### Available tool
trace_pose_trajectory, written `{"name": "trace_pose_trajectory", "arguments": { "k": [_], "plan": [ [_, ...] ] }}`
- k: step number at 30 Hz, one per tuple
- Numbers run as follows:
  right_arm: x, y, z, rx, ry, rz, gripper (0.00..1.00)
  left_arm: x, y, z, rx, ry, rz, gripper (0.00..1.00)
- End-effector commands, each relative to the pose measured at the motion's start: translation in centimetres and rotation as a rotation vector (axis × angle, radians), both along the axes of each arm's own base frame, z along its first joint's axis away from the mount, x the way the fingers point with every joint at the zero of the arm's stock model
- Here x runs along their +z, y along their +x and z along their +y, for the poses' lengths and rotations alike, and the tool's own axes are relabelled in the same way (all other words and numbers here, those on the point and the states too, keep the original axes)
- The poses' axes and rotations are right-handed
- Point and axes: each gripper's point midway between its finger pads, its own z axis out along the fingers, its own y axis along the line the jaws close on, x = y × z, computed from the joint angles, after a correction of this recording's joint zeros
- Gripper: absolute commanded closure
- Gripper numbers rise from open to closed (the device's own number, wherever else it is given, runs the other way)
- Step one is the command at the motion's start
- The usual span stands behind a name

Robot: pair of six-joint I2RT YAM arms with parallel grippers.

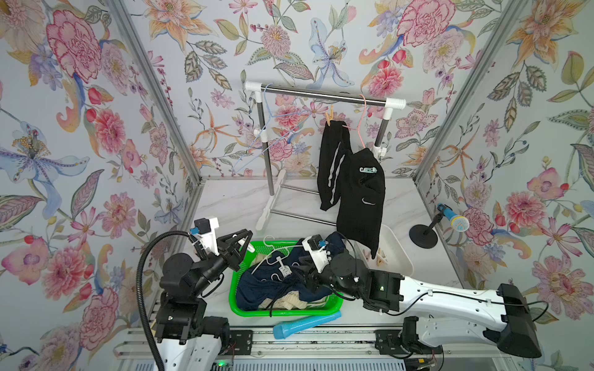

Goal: Remove the clothespins securing shorts to the hanger
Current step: Place the hanger in the basket, then place the clothespin in the storage box.

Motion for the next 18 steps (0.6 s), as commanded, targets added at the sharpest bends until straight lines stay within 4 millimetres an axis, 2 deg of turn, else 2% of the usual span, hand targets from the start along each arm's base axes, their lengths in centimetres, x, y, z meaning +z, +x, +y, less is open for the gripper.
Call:
{"name": "trace_pose_trajectory", "arguments": {
  "k": [1, 5, 11, 18],
  "plan": [
    [2.9, 0.9, 0.4, -0.019, -0.003, -0.157, 0.53, -0.1, 0.0, -0.8, -0.021, -0.059, 0.009, 1.00],
    [4.7, 1.6, 1.7, -0.019, -0.016, -0.245, 0.50, -0.8, 0.4, -2.7, -0.044, -0.053, 0.028, 1.00],
    [5.8, 1.8, 3.9, 0.019, -0.030, -0.291, 0.48, -1.0, 1.2, -5.9, -0.063, 0.013, 0.022, 1.00],
    [5.6, 2.2, 4.6, 0.011, -0.069, -0.296, 0.46, -1.1, 2.1, -6.8, -0.073, 0.009, 0.033, 1.00]
  ]
}}
